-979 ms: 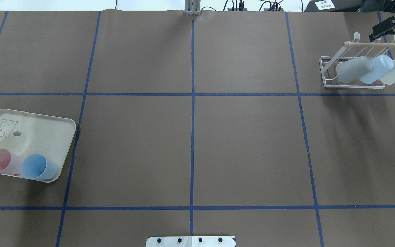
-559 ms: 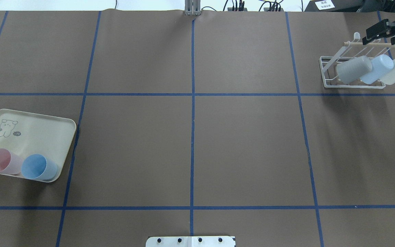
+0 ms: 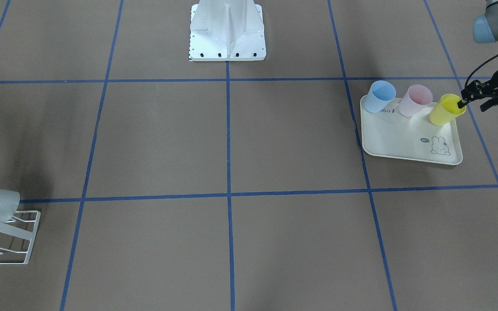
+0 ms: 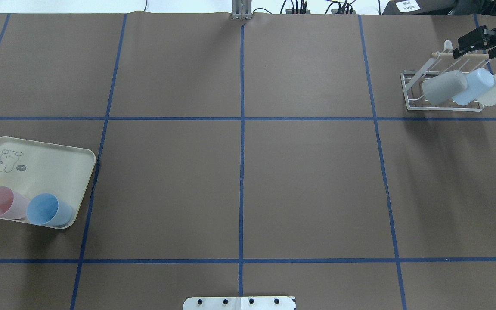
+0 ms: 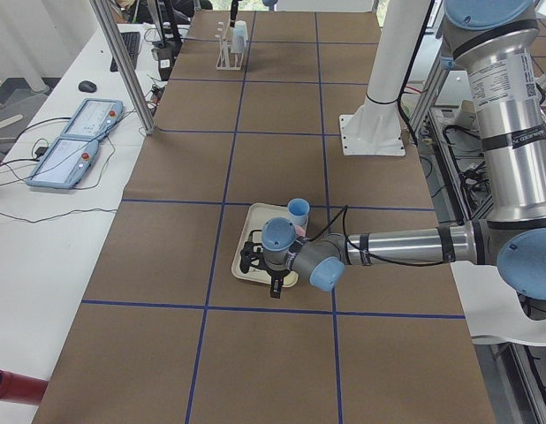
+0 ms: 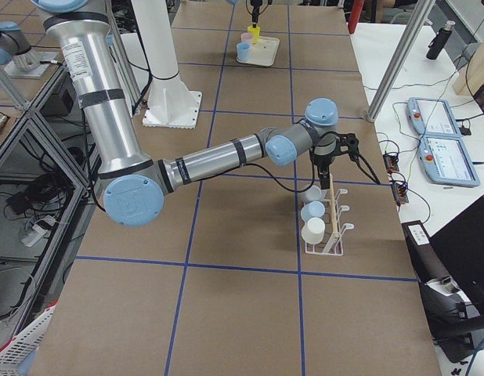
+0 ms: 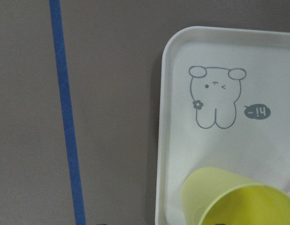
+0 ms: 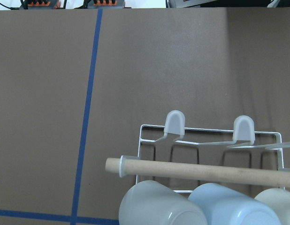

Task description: Transfer IKEA cup to right arm and place on rack

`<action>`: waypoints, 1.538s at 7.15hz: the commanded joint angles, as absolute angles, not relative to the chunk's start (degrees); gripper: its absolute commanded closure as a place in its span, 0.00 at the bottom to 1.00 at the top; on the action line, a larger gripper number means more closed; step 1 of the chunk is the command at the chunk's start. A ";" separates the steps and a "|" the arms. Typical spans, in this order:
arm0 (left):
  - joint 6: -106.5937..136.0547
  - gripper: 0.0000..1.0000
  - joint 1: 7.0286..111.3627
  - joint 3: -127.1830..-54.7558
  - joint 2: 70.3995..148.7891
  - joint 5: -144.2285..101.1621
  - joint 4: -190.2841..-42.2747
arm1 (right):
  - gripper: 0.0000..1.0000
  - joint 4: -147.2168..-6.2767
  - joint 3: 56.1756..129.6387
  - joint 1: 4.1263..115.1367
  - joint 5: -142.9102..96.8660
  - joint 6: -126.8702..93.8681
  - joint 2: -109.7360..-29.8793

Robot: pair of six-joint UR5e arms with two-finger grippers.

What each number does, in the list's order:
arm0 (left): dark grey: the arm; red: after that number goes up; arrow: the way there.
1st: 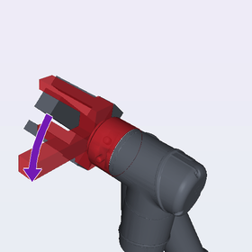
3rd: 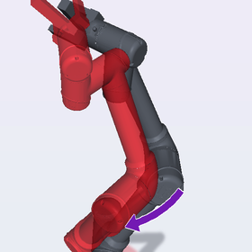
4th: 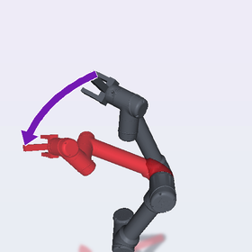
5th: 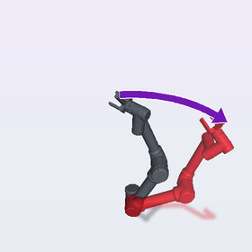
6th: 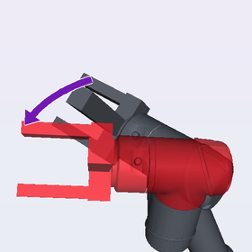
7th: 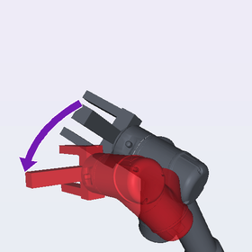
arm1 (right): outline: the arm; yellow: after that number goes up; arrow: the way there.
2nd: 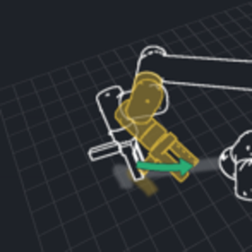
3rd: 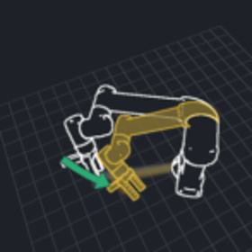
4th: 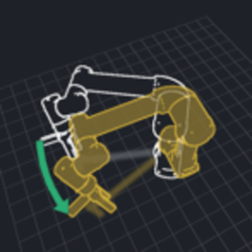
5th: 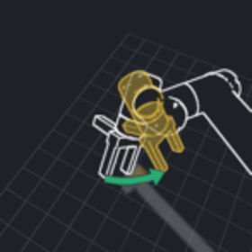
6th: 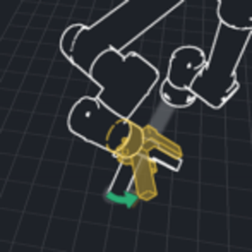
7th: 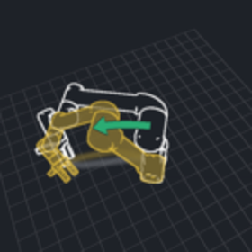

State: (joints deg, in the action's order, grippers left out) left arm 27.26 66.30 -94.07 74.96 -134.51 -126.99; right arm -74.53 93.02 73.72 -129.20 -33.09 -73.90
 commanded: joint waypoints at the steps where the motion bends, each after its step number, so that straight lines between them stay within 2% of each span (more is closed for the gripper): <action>1: 27.42 0.45 64.53 -93.87 75.06 -134.56 -127.09 | 0.00 -74.53 93.43 73.57 -129.98 -34.44 -74.00; 2: 27.51 0.65 64.16 -94.04 75.15 -134.73 -127.26 | 0.00 -74.53 94.04 73.04 -130.08 -35.32 -74.00; 3: 27.51 1.00 64.07 -94.04 75.23 -136.04 -127.35 | 0.00 -74.53 95.44 72.17 -130.17 -37.94 -73.92; 6: 28.04 1.00 68.00 -94.49 77.24 -143.35 -126.22 | 0.00 -74.53 99.83 69.61 -130.34 -44.38 -74.00; 7: 27.95 1.00 70.72 -95.35 80.39 -143.44 -119.86 | 0.00 -74.53 100.80 68.57 -130.25 -46.56 -74.00; 9: 29.17 1.00 76.89 -99.12 88.55 -143.70 -109.22 | 0.00 -74.44 105.35 65.66 -130.08 -55.16 -73.83; 11: 42.63 1.00 76.38 -105.35 91.31 -144.22 -108.89 | 0.00 -74.36 111.33 60.50 -129.82 -66.12 -73.22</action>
